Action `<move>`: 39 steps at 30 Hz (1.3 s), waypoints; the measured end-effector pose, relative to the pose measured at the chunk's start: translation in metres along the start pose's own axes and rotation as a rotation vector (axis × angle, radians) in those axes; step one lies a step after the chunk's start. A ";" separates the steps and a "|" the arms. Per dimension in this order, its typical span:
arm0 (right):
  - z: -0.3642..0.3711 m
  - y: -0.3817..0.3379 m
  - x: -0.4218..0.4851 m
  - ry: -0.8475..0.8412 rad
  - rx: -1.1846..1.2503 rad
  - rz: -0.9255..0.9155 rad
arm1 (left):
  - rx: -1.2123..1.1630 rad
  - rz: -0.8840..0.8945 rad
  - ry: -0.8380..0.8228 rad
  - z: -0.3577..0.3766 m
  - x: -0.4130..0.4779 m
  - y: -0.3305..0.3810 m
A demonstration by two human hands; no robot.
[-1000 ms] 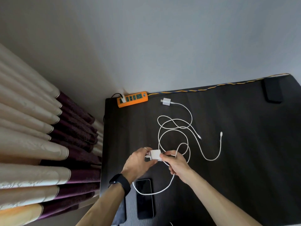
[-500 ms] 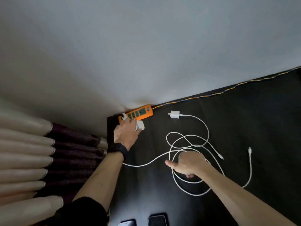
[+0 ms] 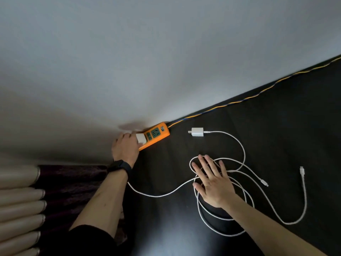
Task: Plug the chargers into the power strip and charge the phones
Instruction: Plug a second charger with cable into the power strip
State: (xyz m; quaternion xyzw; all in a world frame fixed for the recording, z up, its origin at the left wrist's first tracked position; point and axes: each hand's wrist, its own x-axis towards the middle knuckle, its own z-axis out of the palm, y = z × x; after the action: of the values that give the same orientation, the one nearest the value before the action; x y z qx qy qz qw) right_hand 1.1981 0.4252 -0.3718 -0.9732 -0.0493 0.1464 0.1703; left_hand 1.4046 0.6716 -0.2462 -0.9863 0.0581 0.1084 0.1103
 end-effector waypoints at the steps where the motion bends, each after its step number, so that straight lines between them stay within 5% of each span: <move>1: 0.001 -0.001 0.001 0.016 -0.001 0.007 | -0.006 -0.001 -0.010 0.002 0.002 -0.003; 9: 0.007 -0.006 0.002 0.021 0.001 0.048 | -0.200 -0.014 0.055 0.003 0.001 -0.002; 14: 0.006 -0.005 0.002 0.022 -0.016 0.049 | -0.161 0.103 0.194 0.011 0.000 -0.006; 22: 0.007 -0.006 0.004 0.034 -0.025 0.053 | 0.024 0.208 0.132 0.001 0.013 0.002; 31: 0.005 -0.005 0.003 -0.005 -0.042 0.051 | -0.140 0.157 0.220 0.014 0.000 0.004; 39: -0.010 -0.002 0.006 -0.094 0.022 -0.023 | -0.185 0.026 0.133 0.003 -0.003 0.011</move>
State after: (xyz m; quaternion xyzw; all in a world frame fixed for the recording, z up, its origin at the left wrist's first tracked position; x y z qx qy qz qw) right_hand 1.2063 0.4249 -0.3635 -0.9628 -0.0670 0.1903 0.1800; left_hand 1.3996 0.6616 -0.2510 -0.9964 0.0679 0.0490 0.0134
